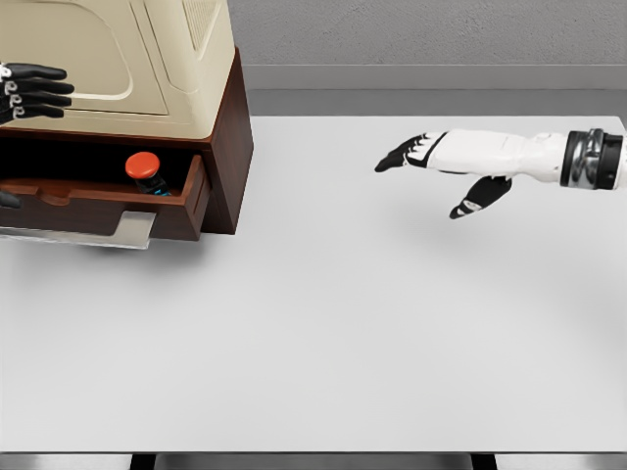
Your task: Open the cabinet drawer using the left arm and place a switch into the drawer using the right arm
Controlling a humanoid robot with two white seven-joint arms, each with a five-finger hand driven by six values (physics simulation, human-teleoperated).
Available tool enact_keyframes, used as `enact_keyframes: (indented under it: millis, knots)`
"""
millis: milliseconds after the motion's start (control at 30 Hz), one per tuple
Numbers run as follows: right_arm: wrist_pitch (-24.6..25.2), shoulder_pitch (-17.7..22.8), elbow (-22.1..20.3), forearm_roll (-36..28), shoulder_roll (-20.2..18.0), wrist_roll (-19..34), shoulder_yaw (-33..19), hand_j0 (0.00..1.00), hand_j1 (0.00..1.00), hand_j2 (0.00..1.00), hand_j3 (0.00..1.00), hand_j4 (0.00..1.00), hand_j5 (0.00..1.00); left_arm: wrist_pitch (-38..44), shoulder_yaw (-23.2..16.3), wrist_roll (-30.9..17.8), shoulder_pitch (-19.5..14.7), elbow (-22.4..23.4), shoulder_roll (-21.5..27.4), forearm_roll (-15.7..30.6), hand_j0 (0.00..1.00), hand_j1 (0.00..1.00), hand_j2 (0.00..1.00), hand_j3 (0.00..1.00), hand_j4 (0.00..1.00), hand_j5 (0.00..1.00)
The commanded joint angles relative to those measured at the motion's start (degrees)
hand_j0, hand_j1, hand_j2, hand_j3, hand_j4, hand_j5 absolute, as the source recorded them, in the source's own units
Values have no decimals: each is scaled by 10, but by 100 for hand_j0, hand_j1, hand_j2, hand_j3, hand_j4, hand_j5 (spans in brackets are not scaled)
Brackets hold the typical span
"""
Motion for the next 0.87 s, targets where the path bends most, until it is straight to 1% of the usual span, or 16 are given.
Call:
enact_keyframes:
  millis: [0, 167, 233, 600, 700, 767, 833]
  knots:
    - [2, -1, 0, -4, 0, 0, -1, 100, 100, 100, 100, 100, 100, -4, 1, 0, 0, 0, -12, 10, 100, 100, 100, 100, 100, 100]
    - [2, 0, 0, -4, -1, 0, -1, 100, 100, 100, 100, 100, 100, -4, 1, 0, -2, 0, -66, 10, 100, 100, 100, 100, 100, 100]
    - [2, 0, 1, -4, -1, 0, -1, 100, 100, 100, 100, 100, 100, -4, 1, 0, -2, 0, -76, 10, 100, 100, 100, 100, 100, 100]
    - [2, 0, 1, -4, -3, 0, -1, 100, 100, 100, 100, 100, 100, -3, -1, 0, -5, 1, -172, 7, 100, 100, 100, 100, 100, 100]
    - [2, 0, 12, -4, -4, 0, -1, 100, 100, 100, 100, 100, 100, 1, -1, 0, -6, 1, -206, 3, 100, 100, 100, 100, 100, 100]
    - [2, 0, 12, -4, -4, 0, -1, 100, 100, 100, 100, 100, 100, 1, -1, 0, -6, 1, -219, 2, 100, 100, 100, 100, 100, 100]
    - [2, 0, 12, -4, -4, 0, -1, 100, 100, 100, 100, 100, 100, 2, -1, 0, -7, 1, -222, -2, 100, 100, 100, 100, 100, 100]
